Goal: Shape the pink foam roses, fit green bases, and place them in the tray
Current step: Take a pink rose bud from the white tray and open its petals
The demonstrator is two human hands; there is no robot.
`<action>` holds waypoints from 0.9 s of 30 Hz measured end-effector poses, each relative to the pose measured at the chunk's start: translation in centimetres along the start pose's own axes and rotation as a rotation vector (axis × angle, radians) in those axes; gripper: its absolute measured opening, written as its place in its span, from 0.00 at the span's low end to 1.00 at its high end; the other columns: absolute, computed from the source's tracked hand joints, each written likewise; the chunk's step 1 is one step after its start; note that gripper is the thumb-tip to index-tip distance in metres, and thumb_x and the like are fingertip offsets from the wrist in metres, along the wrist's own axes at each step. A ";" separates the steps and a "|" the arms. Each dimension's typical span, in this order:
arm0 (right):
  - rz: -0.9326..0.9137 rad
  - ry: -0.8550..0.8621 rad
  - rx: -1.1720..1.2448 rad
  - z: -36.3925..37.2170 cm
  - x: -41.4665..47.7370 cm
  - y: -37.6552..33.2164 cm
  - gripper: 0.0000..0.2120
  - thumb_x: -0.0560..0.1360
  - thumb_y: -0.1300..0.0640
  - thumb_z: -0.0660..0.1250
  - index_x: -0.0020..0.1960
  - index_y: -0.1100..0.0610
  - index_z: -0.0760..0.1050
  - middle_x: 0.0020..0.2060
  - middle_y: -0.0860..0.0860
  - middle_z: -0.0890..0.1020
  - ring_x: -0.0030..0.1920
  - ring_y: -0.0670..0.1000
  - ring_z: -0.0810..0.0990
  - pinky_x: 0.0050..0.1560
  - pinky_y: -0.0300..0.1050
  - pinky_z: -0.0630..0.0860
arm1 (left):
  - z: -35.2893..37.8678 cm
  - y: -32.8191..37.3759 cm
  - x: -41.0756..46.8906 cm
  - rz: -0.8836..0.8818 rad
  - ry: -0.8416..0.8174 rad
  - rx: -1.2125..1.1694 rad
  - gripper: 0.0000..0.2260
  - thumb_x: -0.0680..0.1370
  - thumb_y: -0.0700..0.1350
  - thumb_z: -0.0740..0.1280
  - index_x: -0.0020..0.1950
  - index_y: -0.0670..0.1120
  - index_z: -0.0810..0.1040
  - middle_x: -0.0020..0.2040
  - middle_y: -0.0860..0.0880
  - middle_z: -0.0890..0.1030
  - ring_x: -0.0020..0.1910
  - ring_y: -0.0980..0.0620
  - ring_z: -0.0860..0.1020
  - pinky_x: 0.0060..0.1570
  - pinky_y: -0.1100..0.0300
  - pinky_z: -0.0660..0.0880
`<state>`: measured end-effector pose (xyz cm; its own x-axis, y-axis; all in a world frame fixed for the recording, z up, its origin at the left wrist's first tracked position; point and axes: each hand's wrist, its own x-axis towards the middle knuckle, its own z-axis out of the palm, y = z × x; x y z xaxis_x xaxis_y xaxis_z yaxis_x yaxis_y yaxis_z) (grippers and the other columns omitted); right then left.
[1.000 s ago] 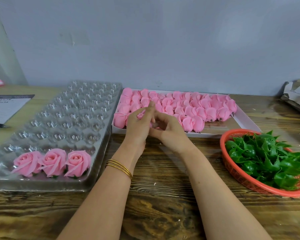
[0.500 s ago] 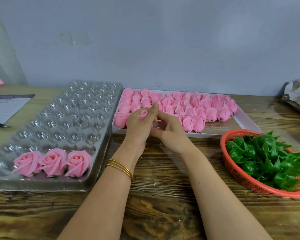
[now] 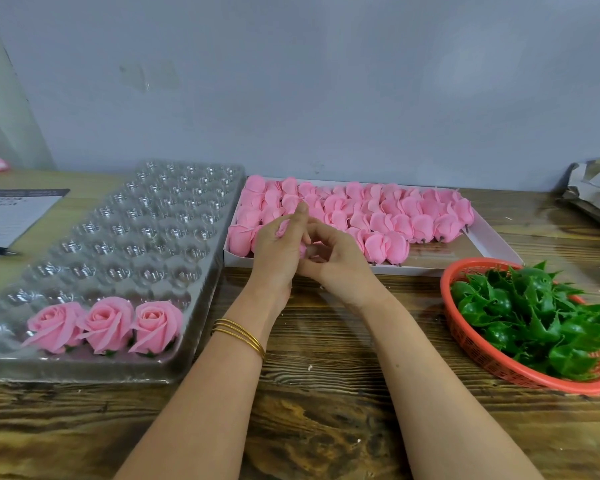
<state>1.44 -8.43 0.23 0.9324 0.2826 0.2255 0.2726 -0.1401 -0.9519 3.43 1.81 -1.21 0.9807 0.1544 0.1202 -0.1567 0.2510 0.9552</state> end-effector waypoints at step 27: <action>0.011 0.019 0.028 0.0 -0.1 -0.2 0.12 0.71 0.72 0.71 0.51 0.61 0.78 0.46 0.47 0.79 0.42 0.48 0.77 0.50 0.42 0.77 | 0.1 0.5 -0.4 0.004 -0.017 0.001 0.24 0.77 0.58 0.67 0.23 0.51 0.72 0.35 0.52 0.82 0.51 0.48 0.82 0.62 0.37 0.75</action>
<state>1.27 -8.45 0.43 0.9395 0.2635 0.2188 0.2560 -0.1159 -0.9597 3.00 1.83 -0.74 0.9819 0.1394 0.1284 -0.1603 0.2496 0.9550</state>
